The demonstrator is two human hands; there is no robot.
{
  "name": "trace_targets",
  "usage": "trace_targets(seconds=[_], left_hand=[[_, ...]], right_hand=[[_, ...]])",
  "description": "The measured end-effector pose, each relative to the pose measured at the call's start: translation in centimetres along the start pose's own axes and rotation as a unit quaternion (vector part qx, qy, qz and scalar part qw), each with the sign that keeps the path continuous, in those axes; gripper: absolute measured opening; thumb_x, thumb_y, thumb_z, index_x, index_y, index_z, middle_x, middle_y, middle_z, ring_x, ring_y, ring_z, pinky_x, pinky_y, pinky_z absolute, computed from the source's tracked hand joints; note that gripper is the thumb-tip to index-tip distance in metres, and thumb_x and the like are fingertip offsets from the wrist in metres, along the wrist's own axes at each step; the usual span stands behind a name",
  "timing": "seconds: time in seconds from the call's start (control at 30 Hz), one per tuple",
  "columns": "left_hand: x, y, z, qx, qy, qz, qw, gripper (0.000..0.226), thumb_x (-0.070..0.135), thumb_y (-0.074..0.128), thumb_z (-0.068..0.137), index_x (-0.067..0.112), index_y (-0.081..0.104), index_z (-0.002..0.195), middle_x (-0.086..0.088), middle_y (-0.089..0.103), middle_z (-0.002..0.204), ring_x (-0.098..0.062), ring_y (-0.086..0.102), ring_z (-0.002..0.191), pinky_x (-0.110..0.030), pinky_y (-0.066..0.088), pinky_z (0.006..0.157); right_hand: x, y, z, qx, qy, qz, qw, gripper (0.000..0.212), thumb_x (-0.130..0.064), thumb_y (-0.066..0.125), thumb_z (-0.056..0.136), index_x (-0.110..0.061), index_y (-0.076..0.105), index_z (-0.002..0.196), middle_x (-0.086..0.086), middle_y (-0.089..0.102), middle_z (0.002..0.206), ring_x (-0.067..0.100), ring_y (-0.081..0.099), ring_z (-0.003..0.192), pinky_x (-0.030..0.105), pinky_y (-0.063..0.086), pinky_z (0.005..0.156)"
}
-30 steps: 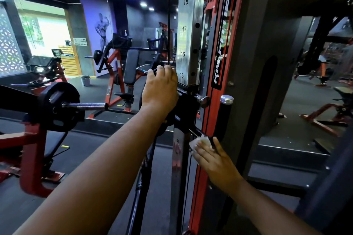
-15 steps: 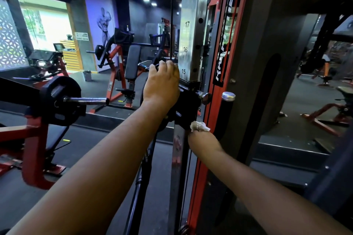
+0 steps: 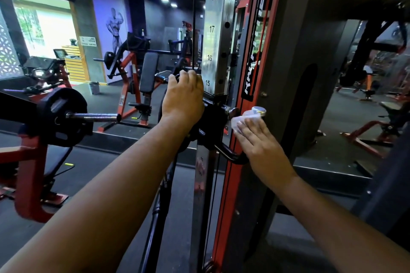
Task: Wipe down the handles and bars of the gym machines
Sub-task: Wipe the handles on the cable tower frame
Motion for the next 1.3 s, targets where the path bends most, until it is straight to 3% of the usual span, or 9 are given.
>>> trace_targets(seconds=[0.2,0.3,0.53,0.7,0.9,0.97,1.03,1.13,1.3], left_hand=[[0.1,0.0,0.0,-0.001,-0.002,0.005,1.000,0.075,0.057,0.047,0.099,0.007,0.033,0.154,-0.015,0.044,0.149,-0.035,0.042,0.140,-0.052,0.039,0.113],[0.1,0.1,-0.1,0.003,0.001,0.007,1.000,0.076,0.057,0.047,0.099,0.007,0.032,0.155,-0.015,0.042,0.151,-0.035,0.041,0.141,-0.052,0.039,0.113],[0.1,0.3,0.1,0.006,0.000,0.018,1.000,0.075,0.053,0.045,0.101,0.006,0.029,0.157,-0.017,0.041,0.153,-0.037,0.040,0.142,-0.053,0.039,0.114],[0.2,0.2,0.0,0.000,0.000,0.006,1.000,0.075,0.053,0.046,0.101,0.006,0.030,0.157,-0.017,0.041,0.154,-0.036,0.040,0.143,-0.054,0.038,0.115],[0.2,0.3,0.1,0.003,-0.001,0.006,1.000,0.076,0.054,0.045,0.101,0.006,0.027,0.158,-0.017,0.038,0.156,-0.037,0.038,0.145,-0.055,0.037,0.116],[0.4,0.4,0.0,0.002,0.001,0.007,1.000,0.076,0.054,0.045,0.101,0.006,0.028,0.157,-0.017,0.039,0.156,-0.037,0.039,0.144,-0.055,0.037,0.116],[0.4,0.5,0.1,0.003,-0.001,0.011,1.000,0.075,0.053,0.046,0.101,0.006,0.029,0.157,-0.017,0.040,0.155,-0.037,0.040,0.144,-0.054,0.038,0.115],[0.3,0.5,0.2,-0.001,-0.008,0.021,1.000,0.072,0.051,0.045,0.102,0.006,0.030,0.157,-0.016,0.041,0.155,-0.036,0.040,0.143,-0.054,0.038,0.114],[0.5,0.4,0.2,-0.002,-0.006,0.017,1.000,0.072,0.050,0.043,0.103,0.006,0.029,0.158,-0.016,0.039,0.157,-0.036,0.038,0.145,-0.054,0.037,0.115]], right_hand=[[-2.5,6.7,-6.8,-0.080,-0.082,0.004,0.993,0.049,-0.009,0.040,0.095,-0.010,0.061,0.139,0.016,0.045,0.156,0.036,0.019,0.154,0.052,0.015,0.125],[-3.7,8.0,-9.0,-0.086,-0.079,0.069,0.991,0.048,-0.004,0.039,0.095,-0.014,0.065,0.134,0.007,0.052,0.151,0.026,0.033,0.149,0.041,0.009,0.128],[-1.3,1.2,-6.4,0.171,0.251,0.444,0.843,0.036,0.004,0.050,0.099,0.004,0.059,0.134,0.017,0.055,0.146,0.034,0.048,0.141,0.053,0.041,0.114],[1.1,2.5,-2.3,0.124,0.211,0.310,0.919,0.053,0.019,0.055,0.093,0.001,0.052,0.143,0.020,0.038,0.159,0.034,0.032,0.150,0.042,0.028,0.124],[-1.7,5.9,-8.0,0.078,0.213,0.364,0.903,0.046,-0.008,0.044,0.104,-0.011,0.047,0.150,0.014,0.038,0.160,0.024,0.043,0.144,0.026,0.036,0.117],[-3.1,6.7,-10.1,0.058,0.259,0.454,0.851,0.055,0.001,0.049,0.102,-0.027,0.048,0.150,0.002,0.045,0.157,0.022,0.047,0.142,0.027,0.037,0.116],[-3.0,6.3,-10.3,0.093,0.382,0.551,0.736,0.063,0.009,0.052,0.099,-0.038,0.057,0.141,-0.007,0.059,0.144,0.021,0.055,0.135,0.023,0.043,0.111],[0.2,4.1,-5.8,0.208,0.521,0.566,0.605,0.043,0.000,0.053,0.102,-0.028,0.064,0.133,-0.008,0.067,0.129,0.016,0.061,0.126,0.021,0.049,0.103],[0.7,3.1,0.6,0.241,0.493,0.630,0.549,0.029,-0.033,0.055,0.104,-0.039,0.065,0.130,0.001,0.065,0.136,0.015,0.056,0.112,0.040,0.043,0.102]])
Point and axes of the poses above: each hand's wrist, its own z-axis towards the middle knuckle, its own y-axis out of the palm, x = y × z, the point moved 3 cm from there along z, towards the middle knuckle
